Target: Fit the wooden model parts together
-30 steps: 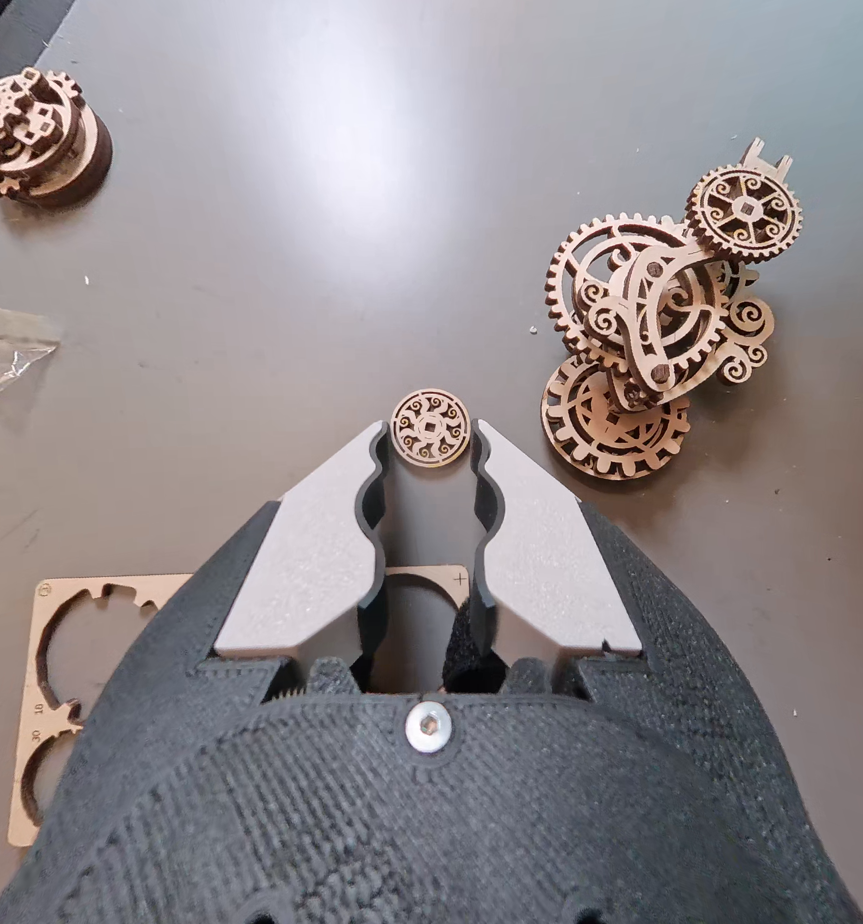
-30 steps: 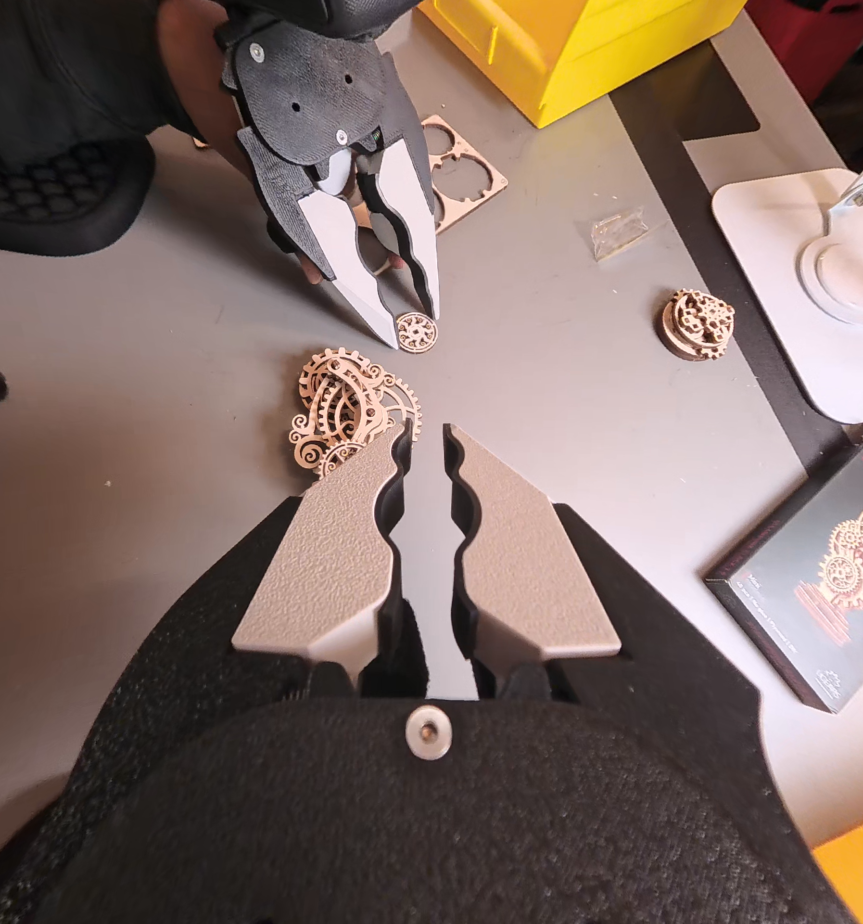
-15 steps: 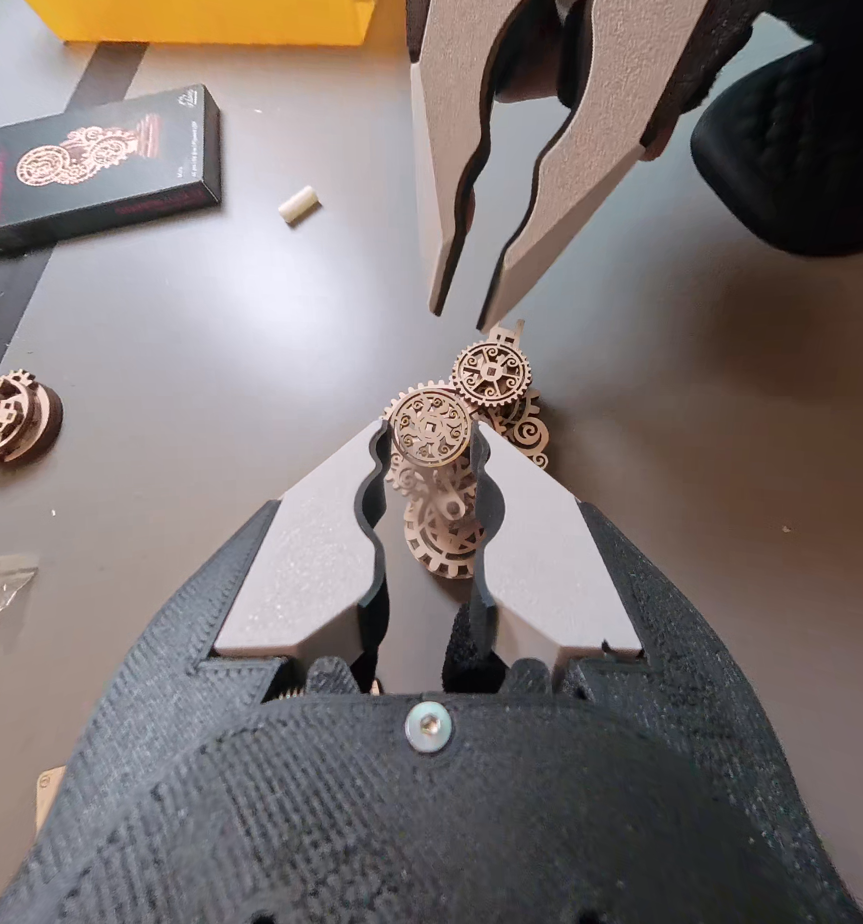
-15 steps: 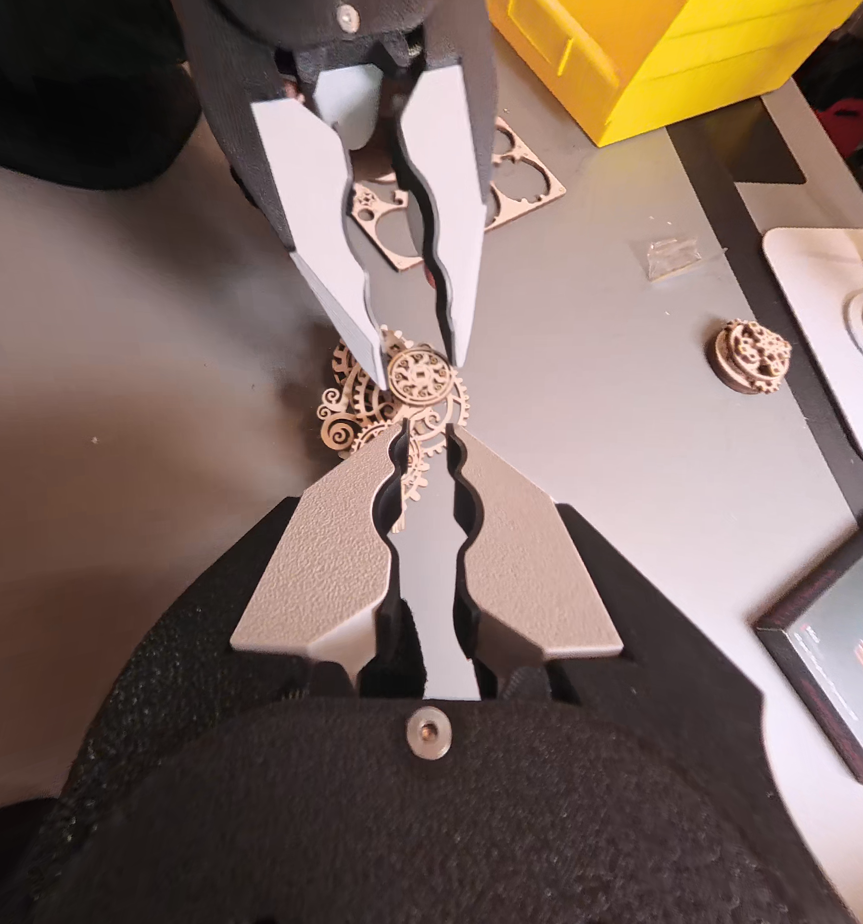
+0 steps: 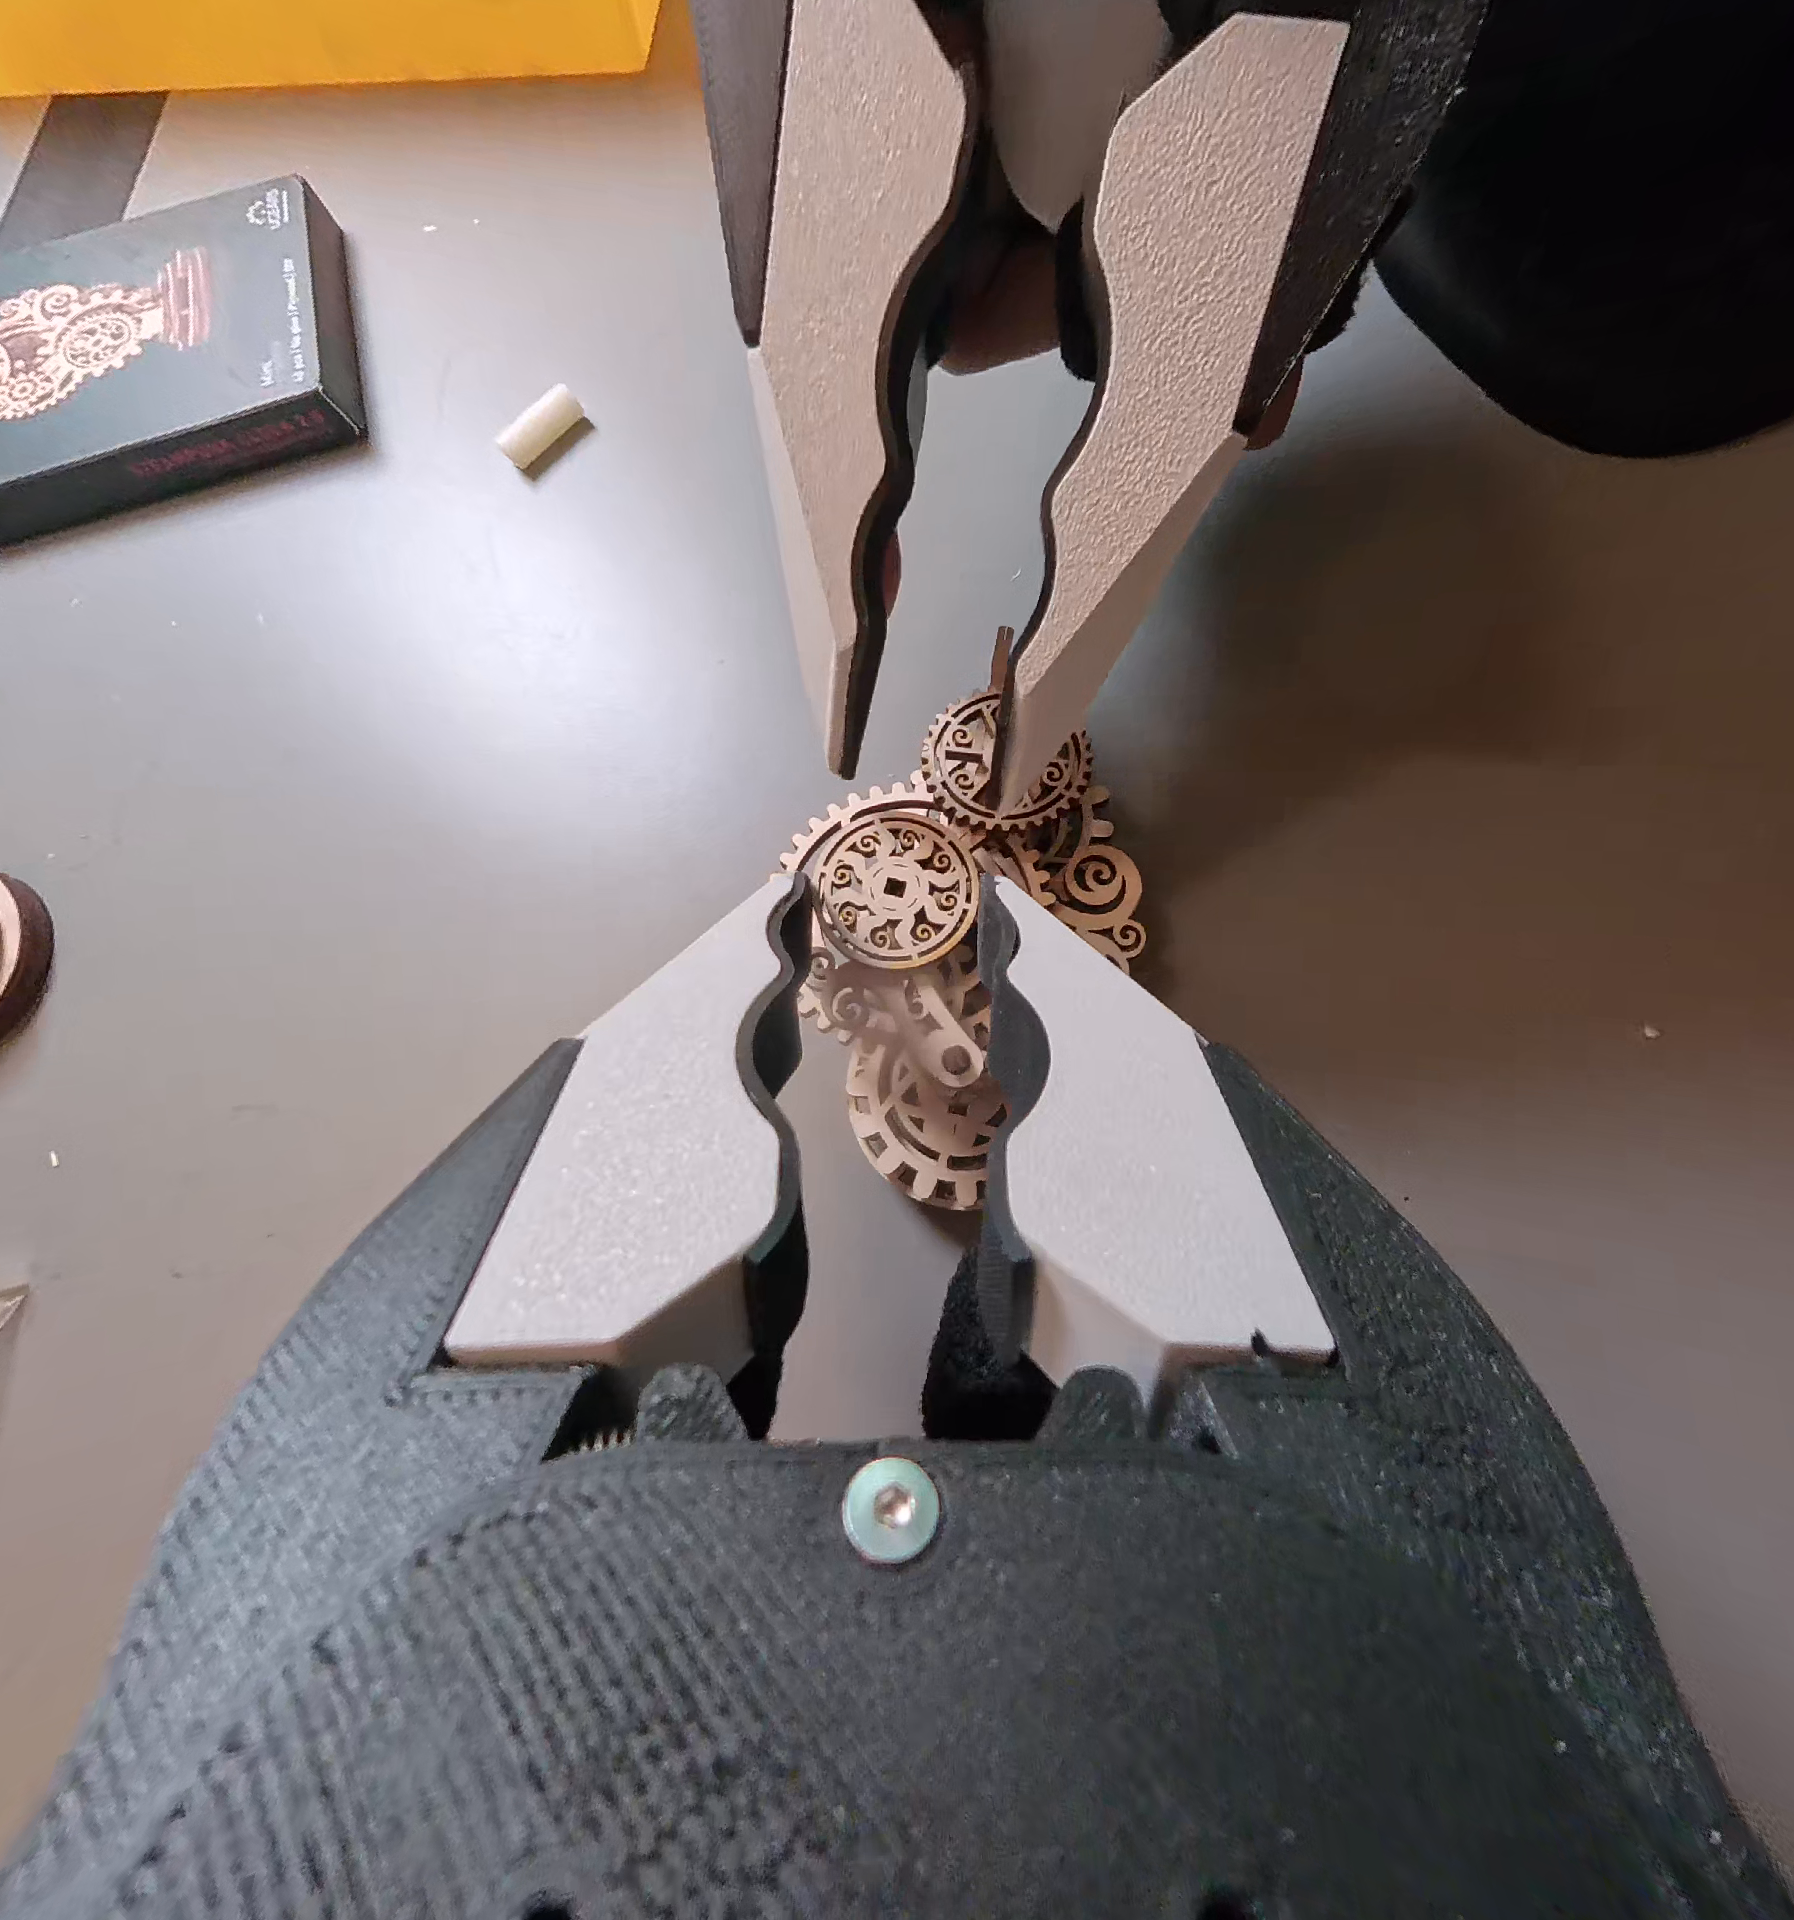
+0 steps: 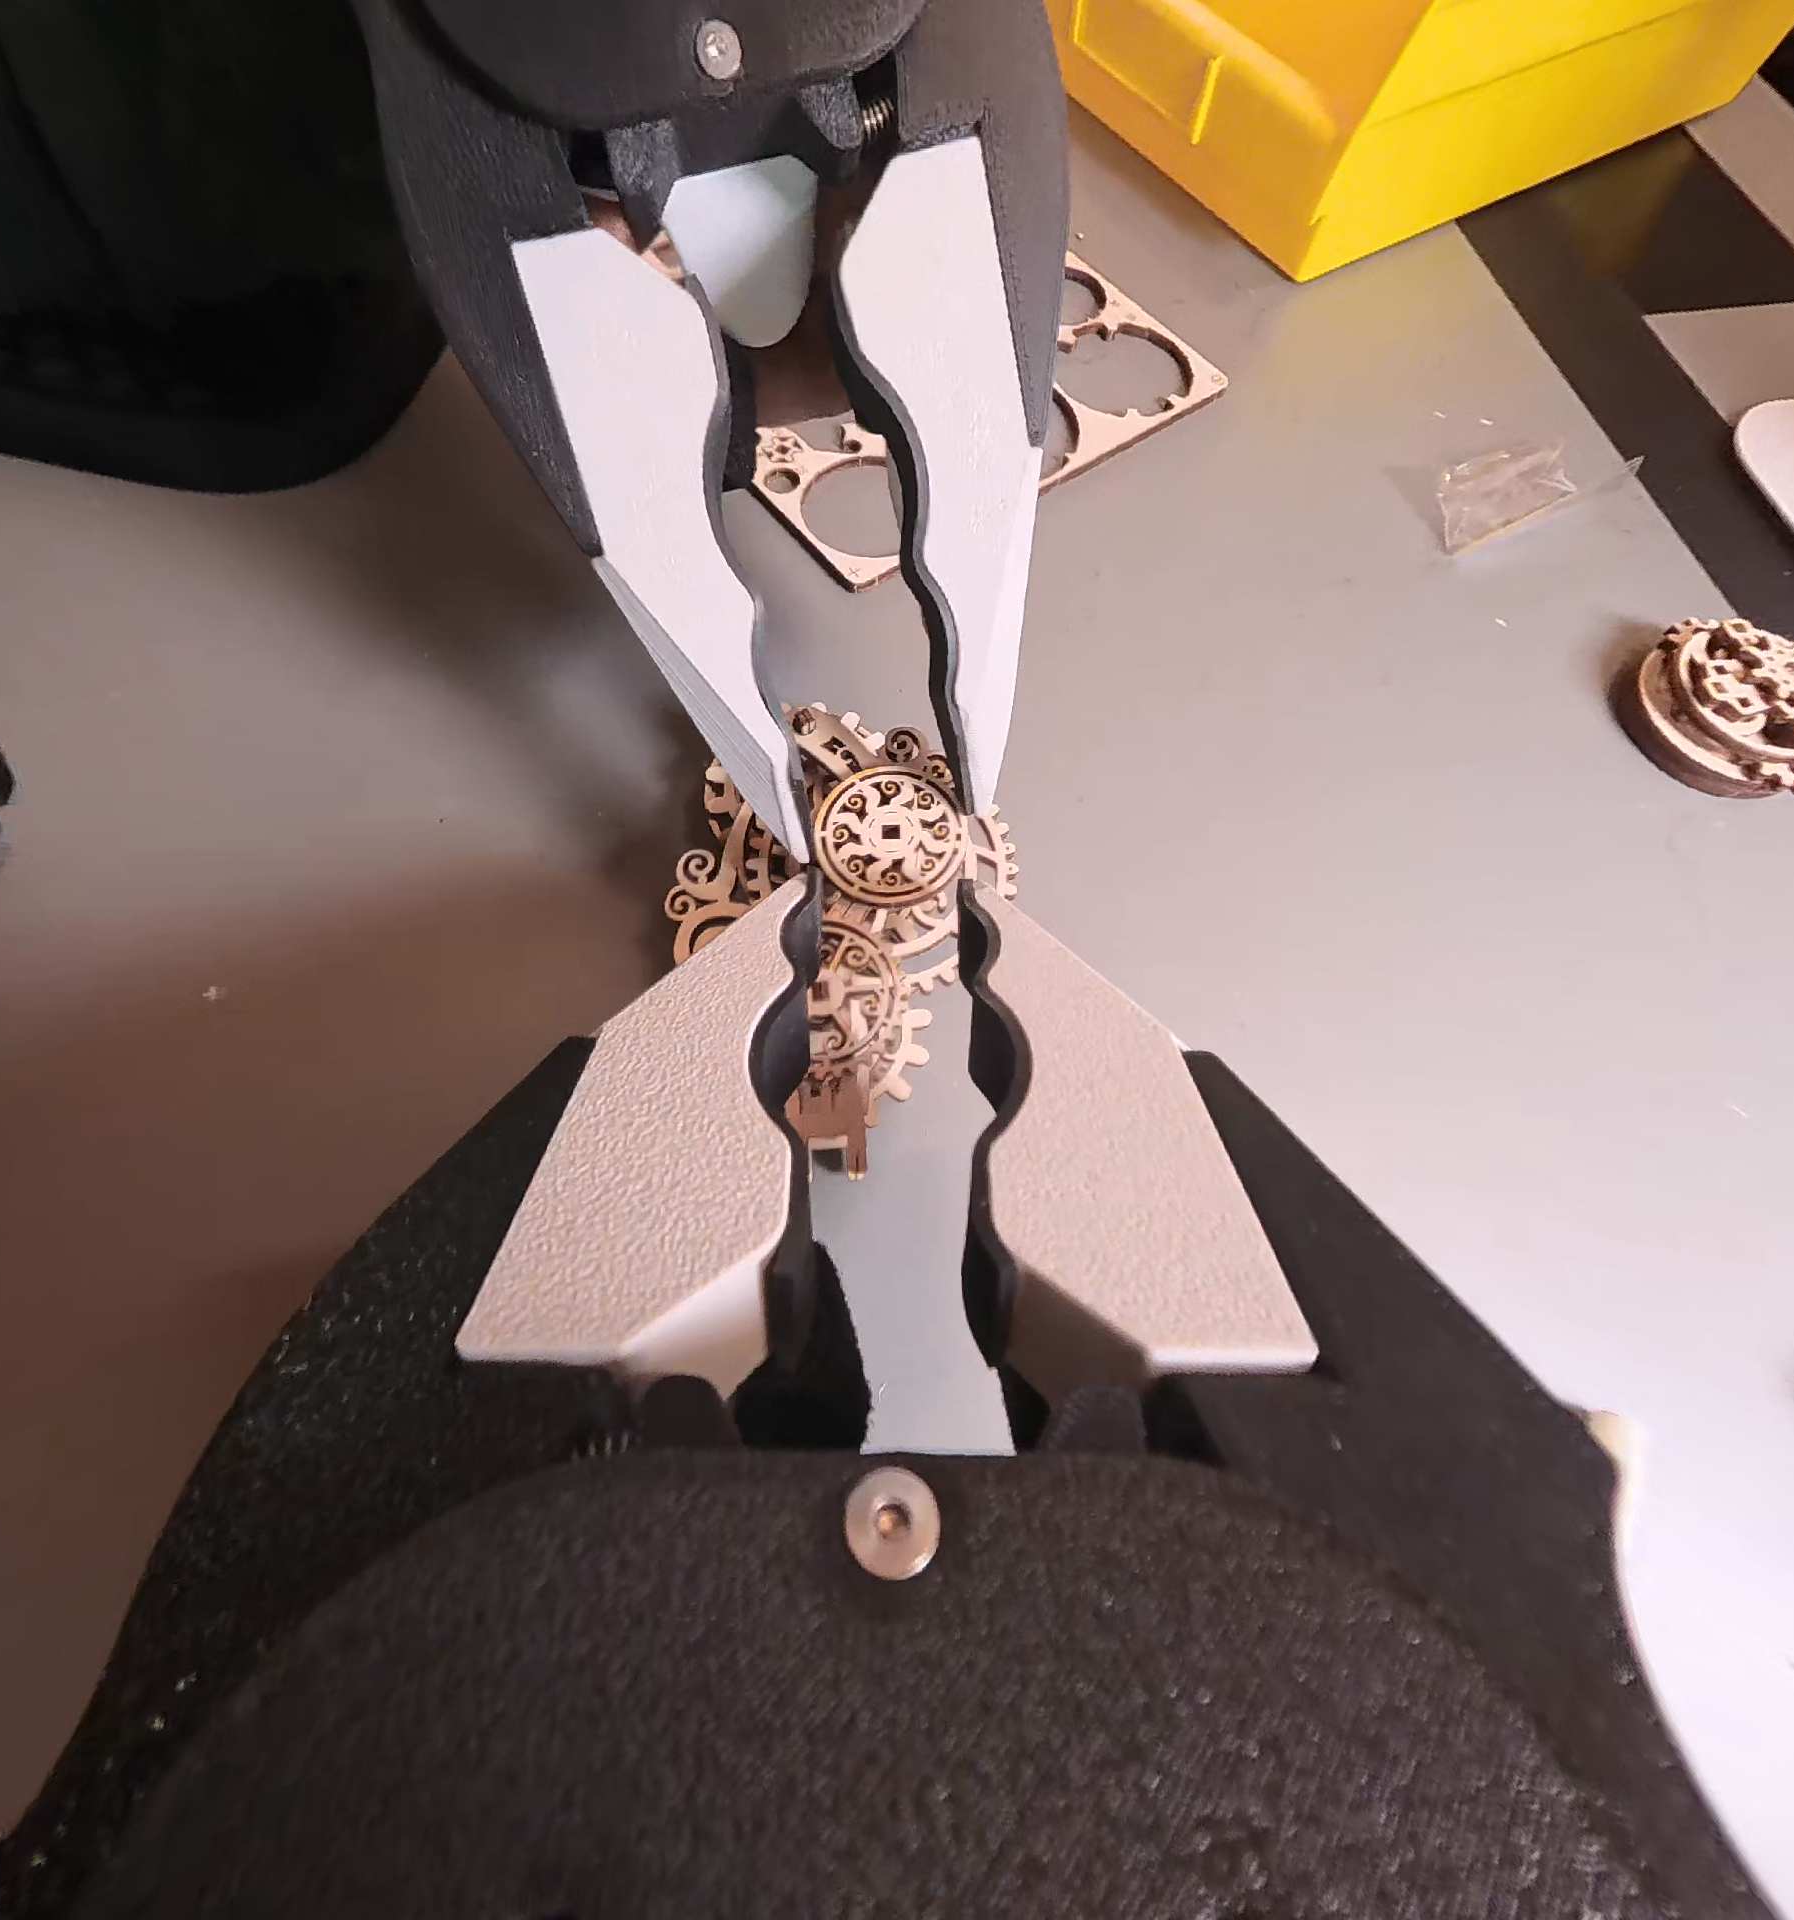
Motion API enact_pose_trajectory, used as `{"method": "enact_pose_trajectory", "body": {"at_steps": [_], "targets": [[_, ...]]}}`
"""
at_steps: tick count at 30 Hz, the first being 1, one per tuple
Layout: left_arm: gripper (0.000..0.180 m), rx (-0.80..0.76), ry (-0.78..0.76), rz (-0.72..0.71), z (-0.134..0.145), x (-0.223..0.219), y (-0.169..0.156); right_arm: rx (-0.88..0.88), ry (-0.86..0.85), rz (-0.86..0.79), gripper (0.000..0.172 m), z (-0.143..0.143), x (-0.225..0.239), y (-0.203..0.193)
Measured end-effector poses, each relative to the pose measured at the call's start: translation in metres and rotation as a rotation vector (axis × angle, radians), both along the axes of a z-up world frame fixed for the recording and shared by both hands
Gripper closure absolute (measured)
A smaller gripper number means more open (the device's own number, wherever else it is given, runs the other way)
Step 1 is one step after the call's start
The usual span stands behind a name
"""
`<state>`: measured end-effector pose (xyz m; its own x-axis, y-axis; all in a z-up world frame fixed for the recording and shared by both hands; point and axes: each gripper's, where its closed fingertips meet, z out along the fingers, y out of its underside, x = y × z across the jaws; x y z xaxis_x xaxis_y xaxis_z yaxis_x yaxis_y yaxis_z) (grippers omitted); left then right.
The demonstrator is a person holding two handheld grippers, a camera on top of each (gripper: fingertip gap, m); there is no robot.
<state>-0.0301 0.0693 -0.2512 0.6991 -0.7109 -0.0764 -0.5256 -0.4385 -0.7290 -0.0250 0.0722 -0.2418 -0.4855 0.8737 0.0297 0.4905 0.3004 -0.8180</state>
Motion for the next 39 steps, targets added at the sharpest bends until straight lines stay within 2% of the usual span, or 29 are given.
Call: {"method": "enact_pose_trajectory", "body": {"at_steps": [8,19,33,39], "targets": [[0.150,0.022,-0.033,-0.033,0.002,0.001,0.001,-0.147,-0.037,-0.005,0.147,-0.006,-0.004,-0.003],[0.144,0.016,-0.057,-0.051,-0.001,-0.002,-0.001,-0.110,-0.057,0.020,0.152,-0.008,0.003,-0.003],[0.152,0.034,-0.118,-0.057,0.010,-0.004,-0.005,-0.114,-0.071,0.008,0.152,-0.006,0.003,-0.002],[0.152,0.030,-0.125,-0.054,0.007,0.000,-0.004,-0.124,-0.077,-0.007,0.153,-0.009,0.000,-0.002]]}}
